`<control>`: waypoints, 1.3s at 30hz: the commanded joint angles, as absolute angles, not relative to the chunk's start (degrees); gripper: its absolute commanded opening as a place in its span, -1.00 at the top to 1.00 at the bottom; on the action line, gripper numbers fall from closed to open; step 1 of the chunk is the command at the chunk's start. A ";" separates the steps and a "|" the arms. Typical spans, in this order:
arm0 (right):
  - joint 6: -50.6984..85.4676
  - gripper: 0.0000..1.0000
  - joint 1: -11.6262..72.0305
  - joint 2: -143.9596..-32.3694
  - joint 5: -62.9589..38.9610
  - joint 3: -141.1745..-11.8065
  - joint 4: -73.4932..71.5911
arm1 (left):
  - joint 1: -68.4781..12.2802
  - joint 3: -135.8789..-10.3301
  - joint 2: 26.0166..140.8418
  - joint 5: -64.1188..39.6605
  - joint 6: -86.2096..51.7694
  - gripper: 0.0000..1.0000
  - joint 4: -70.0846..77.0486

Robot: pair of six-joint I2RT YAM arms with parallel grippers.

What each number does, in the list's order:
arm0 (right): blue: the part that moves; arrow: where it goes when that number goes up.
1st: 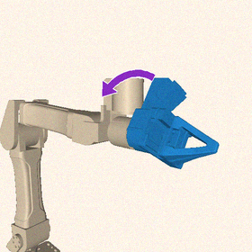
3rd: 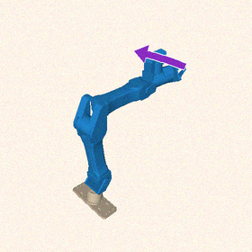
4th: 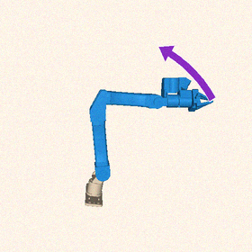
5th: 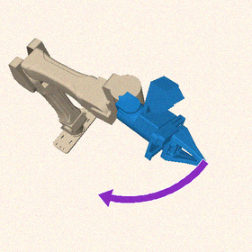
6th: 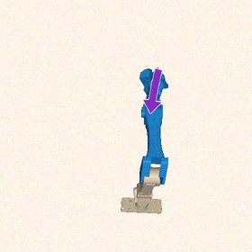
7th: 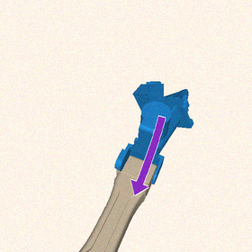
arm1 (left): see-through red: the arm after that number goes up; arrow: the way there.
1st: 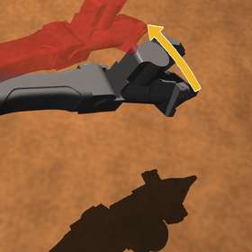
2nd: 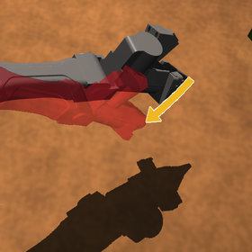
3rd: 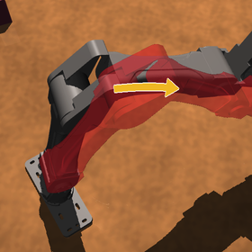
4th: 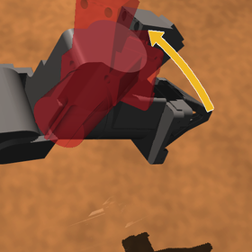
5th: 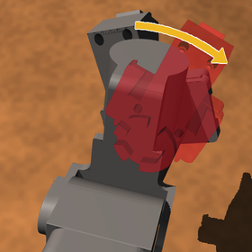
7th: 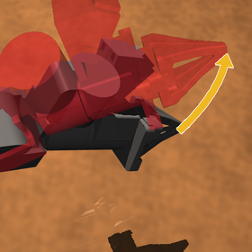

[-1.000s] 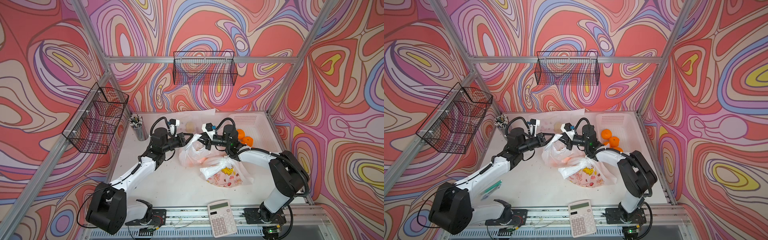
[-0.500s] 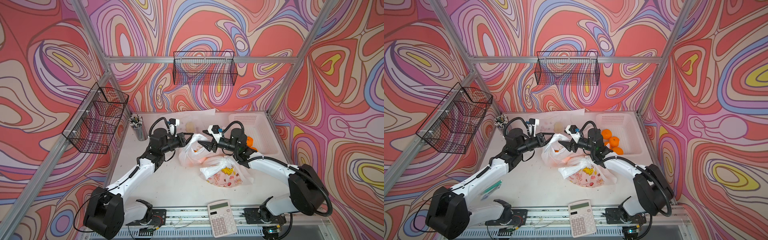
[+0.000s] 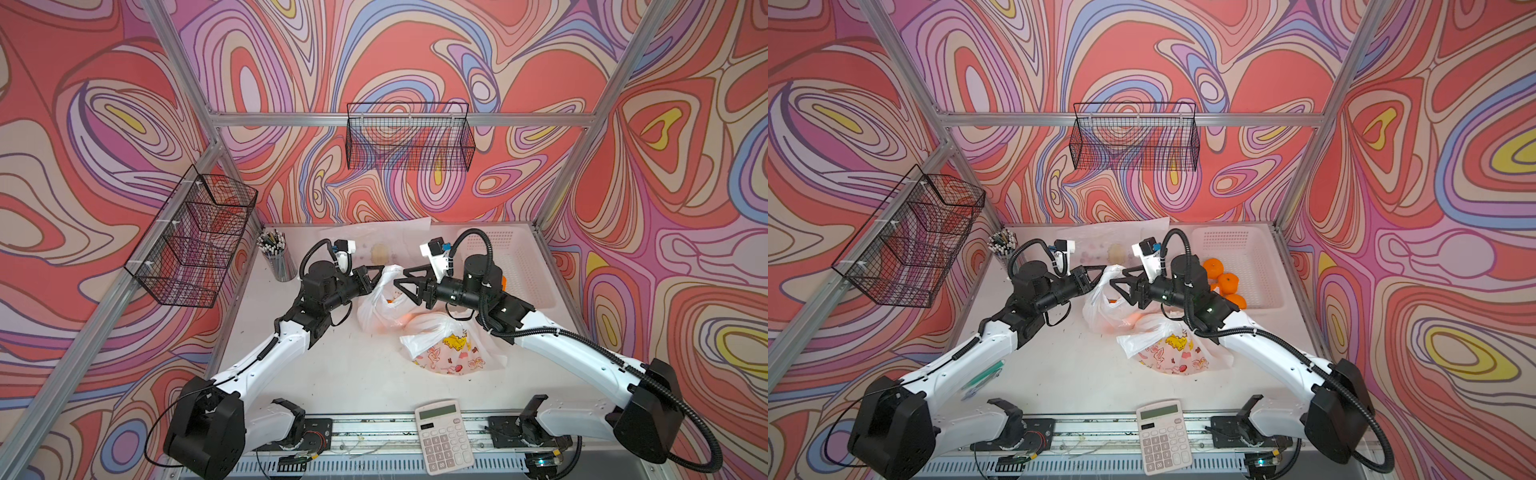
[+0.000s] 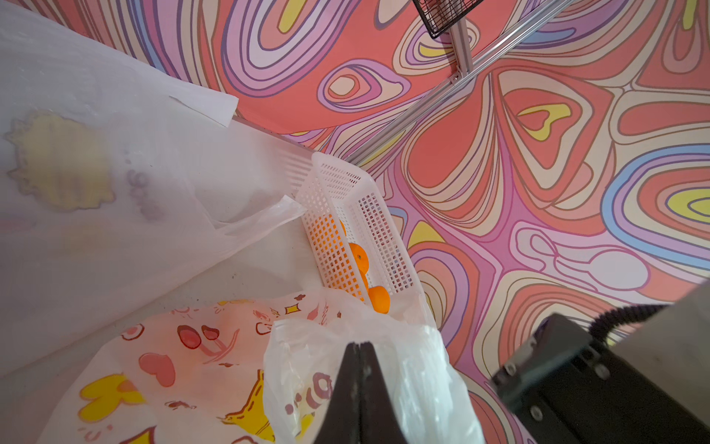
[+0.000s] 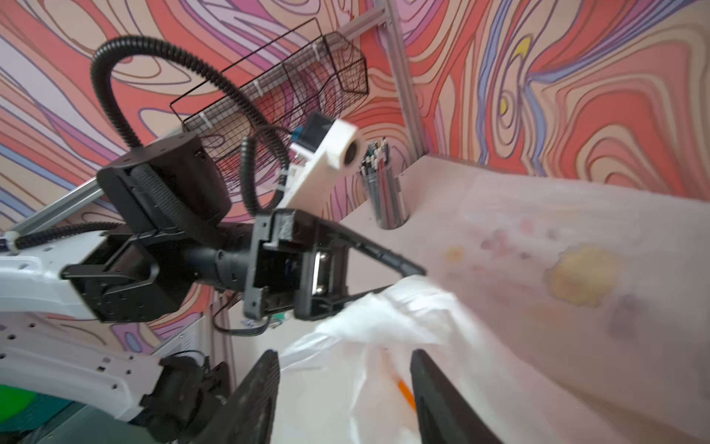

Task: Place the oranges into plastic bags & tie knots
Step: Tie the plastic bag at the center of the board.

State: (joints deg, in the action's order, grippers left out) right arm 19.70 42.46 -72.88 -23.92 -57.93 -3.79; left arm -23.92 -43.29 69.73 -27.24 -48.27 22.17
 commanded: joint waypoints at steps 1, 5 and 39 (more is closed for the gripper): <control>27.39 -0.28 47.01 -71.81 -18.83 -61.05 7.87 | -24.31 -43.07 69.73 -25.10 -48.06 1.00 24.02; 30.91 -0.43 49.65 -72.18 -14.72 -60.82 8.99 | -24.37 -43.55 69.70 -24.45 -47.12 1.00 23.03; 16.36 1.00 52.08 -80.78 11.91 -73.95 27.02 | -24.81 -48.41 63.44 -11.02 -31.71 1.00 8.68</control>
